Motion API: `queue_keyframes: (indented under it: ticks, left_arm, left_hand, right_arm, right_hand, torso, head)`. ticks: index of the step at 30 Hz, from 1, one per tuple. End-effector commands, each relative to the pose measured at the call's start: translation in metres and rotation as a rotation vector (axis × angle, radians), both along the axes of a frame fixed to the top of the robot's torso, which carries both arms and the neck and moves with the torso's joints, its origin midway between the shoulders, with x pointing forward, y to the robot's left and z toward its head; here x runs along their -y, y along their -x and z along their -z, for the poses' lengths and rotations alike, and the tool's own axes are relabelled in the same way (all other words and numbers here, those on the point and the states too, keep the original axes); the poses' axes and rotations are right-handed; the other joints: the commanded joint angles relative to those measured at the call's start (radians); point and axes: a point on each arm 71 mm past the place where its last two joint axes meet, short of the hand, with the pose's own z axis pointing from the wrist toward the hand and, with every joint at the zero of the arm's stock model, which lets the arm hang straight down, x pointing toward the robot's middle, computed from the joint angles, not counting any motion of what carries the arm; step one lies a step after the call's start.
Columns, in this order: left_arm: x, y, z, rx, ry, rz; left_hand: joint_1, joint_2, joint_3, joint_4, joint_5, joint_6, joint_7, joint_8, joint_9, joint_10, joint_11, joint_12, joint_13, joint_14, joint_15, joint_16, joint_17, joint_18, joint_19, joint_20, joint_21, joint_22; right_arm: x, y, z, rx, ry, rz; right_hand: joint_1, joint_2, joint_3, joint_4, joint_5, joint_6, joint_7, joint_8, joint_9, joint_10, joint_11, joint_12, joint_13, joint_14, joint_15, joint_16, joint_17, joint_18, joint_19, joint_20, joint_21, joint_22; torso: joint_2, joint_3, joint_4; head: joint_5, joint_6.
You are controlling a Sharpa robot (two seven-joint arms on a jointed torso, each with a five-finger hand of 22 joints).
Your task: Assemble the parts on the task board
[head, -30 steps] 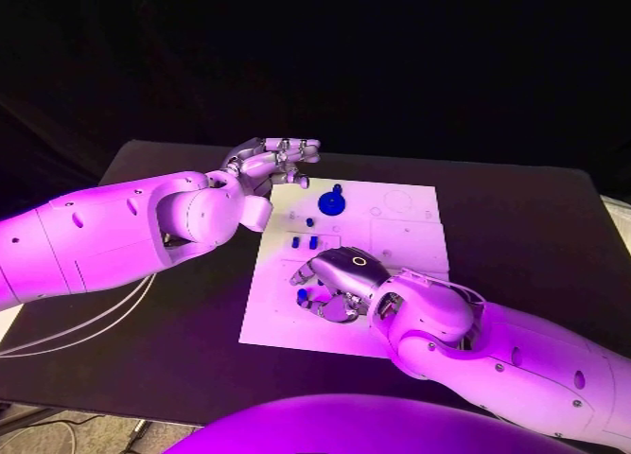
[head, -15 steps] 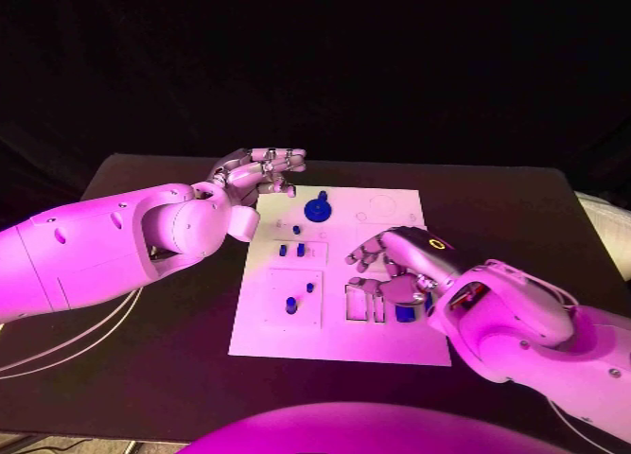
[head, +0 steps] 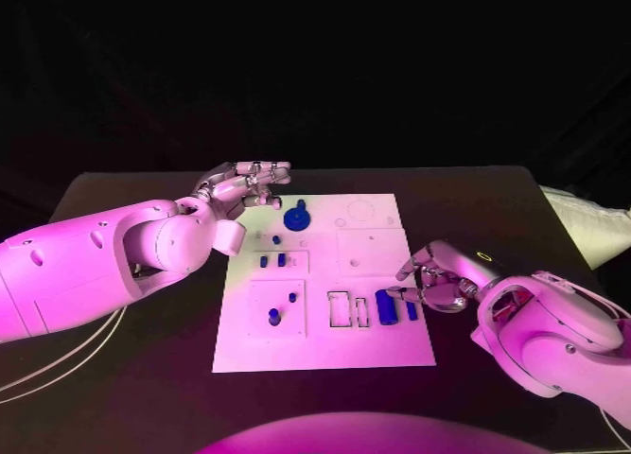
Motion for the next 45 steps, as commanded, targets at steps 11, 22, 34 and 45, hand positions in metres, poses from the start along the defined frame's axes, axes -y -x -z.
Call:
queue_keyframes:
  ticks: [11, 22, 34, 45]
  left_arm:
    - [0.002, 0.001, 0.001, 0.001, 0.010, 0.024]
    - [0.002, 0.001, 0.001, 0.009, 0.007, 0.007]
    - [0.001, 0.001, 0.002, 0.010, 0.007, 0.005]
    - [0.000, 0.001, 0.002, 0.007, 0.007, 0.007]
  left_hand:
    - [0.003, 0.007, -0.001, -0.005, 0.004, -0.001, 0.005, 0.004, -0.001, -0.007, 0.003, 0.004, 0.002, -0.008, -0.001, -0.001, 0.000, 0.010, -0.005, -0.001, -0.003, -0.001]
    - [0.003, 0.009, -0.001, -0.005, 0.004, -0.001, 0.005, 0.004, -0.001, -0.008, 0.003, 0.006, 0.002, -0.007, -0.001, 0.001, 0.002, 0.010, -0.005, 0.000, -0.003, -0.002]
    - [0.003, 0.009, -0.001, -0.005, 0.004, -0.001, 0.005, 0.004, -0.001, -0.008, 0.003, 0.006, 0.002, -0.007, -0.001, 0.001, 0.002, 0.010, -0.005, 0.000, -0.003, -0.002]
    - [0.004, 0.010, -0.001, -0.006, 0.004, -0.001, 0.004, 0.005, -0.001, -0.008, 0.003, 0.007, 0.003, -0.007, -0.001, 0.001, 0.001, 0.010, -0.005, 0.000, -0.003, -0.002]
  right_arm:
    - [-0.003, 0.002, 0.022, -0.103, 0.120, -0.001]
    - [-0.011, 0.000, 0.035, -0.137, 0.135, -0.016]
    - [-0.021, -0.001, 0.044, -0.165, 0.131, -0.032]
    - [-0.020, -0.002, 0.036, -0.101, -0.006, 0.053]
  right_hand:
    - [-0.010, 0.050, -0.098, 0.003, -0.010, -0.020, -0.002, 0.032, 0.038, 0.015, 0.001, 0.187, 0.230, 0.068, 0.007, 0.058, 0.086, -0.028, 0.022, 0.008, 0.027, 0.102]
    - [-0.017, 0.057, -0.117, 0.003, -0.012, -0.027, -0.001, 0.036, 0.046, 0.010, 0.003, 0.190, 0.242, 0.067, 0.008, 0.058, 0.086, -0.027, 0.020, 0.009, 0.027, 0.101]
    - [-0.004, 0.070, -0.124, 0.001, -0.005, -0.025, -0.002, 0.044, 0.055, 0.009, 0.002, 0.199, 0.259, 0.067, 0.008, 0.059, 0.089, -0.027, 0.020, 0.009, 0.028, 0.103]
    - [0.027, 0.124, -0.129, 0.000, 0.057, -0.005, -0.013, 0.070, 0.082, 0.020, -0.007, 0.222, 0.297, 0.067, 0.001, 0.061, 0.092, -0.029, 0.024, 0.004, 0.032, 0.111]
  torso:
    - [0.001, -0.0030, 0.0004]
    - [0.002, -0.0042, 0.0018]
    - [0.000, -0.0063, 0.0073]
    - [-0.001, -0.0046, 0.0111]
  head:
    - [0.003, -0.003]
    - [0.003, -0.010]
    - [-0.003, -0.015]
    - [-0.002, -0.013]
